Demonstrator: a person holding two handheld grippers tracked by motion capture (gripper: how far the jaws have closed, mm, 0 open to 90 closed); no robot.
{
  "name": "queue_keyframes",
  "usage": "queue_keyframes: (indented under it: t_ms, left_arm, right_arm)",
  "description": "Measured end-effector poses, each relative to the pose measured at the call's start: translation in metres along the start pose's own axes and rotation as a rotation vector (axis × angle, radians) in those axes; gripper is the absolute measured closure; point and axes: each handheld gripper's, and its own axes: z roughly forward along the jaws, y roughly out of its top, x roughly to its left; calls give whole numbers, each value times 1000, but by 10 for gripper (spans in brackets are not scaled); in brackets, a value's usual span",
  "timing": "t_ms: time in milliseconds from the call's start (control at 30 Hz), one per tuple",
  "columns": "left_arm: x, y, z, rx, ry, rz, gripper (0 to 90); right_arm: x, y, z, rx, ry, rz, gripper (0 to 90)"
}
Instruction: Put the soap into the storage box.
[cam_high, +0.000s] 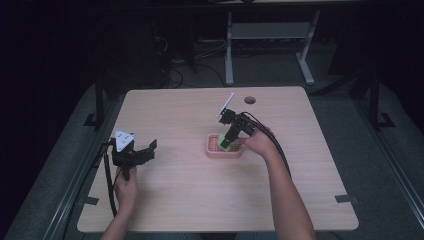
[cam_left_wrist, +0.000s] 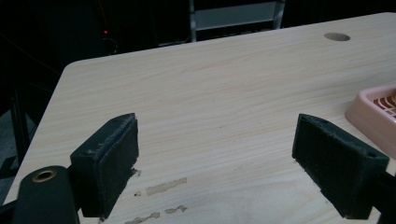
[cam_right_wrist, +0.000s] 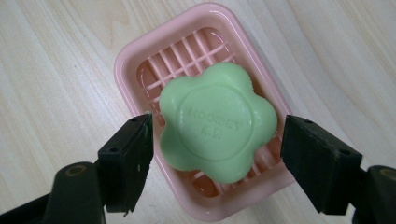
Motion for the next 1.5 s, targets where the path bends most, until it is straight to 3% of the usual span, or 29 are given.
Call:
queue_keyframes:
  t_ms: [1033,1500]
  left_arm:
    - [0,0,0,2,-4,2,143]
    - [-2,0,1,2,-5,4,143]
  right_arm:
    - [-1,-21,-25,-41,-9,11,252]
    - [-4,-41,-25,-41,2,36,252]
